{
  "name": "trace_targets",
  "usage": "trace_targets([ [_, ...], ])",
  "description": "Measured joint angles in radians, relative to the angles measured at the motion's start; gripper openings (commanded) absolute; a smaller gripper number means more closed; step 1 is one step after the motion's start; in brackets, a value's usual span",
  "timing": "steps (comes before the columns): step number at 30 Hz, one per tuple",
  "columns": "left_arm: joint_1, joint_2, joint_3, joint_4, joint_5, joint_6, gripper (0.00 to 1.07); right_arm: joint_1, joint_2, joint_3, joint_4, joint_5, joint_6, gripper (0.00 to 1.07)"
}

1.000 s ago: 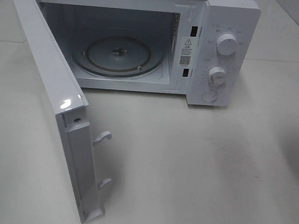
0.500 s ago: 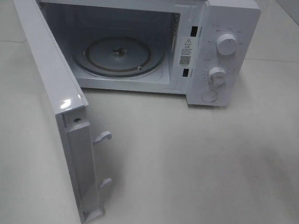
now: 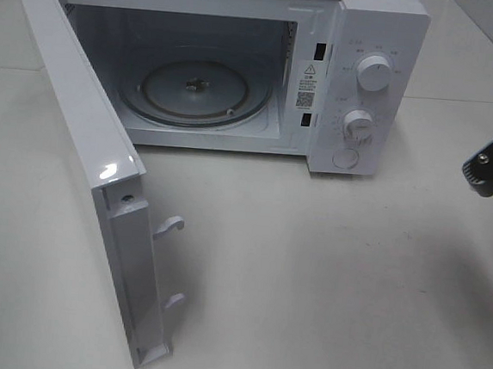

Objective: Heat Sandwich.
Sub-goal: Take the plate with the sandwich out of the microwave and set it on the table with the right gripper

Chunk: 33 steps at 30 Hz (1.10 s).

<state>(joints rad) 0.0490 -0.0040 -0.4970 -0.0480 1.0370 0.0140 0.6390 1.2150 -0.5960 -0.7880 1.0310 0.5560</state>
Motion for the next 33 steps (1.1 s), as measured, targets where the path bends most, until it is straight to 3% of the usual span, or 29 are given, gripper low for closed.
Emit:
trace_targets([
  [7,0.000,0.000,0.000,0.000,0.000,0.000,1.03,-0.012,0.137,-0.039,-0.012,-0.030,0.057,0.01],
  [21,0.000,0.000,0.000,0.000,0.000,0.000,1.03,-0.220,0.282,-0.042,-0.063,-0.173,0.159,0.01],
  [33,0.000,0.000,0.000,0.000,0.000,0.000,1.03,-0.306,0.415,-0.043,-0.170,-0.284,0.317,0.01],
])
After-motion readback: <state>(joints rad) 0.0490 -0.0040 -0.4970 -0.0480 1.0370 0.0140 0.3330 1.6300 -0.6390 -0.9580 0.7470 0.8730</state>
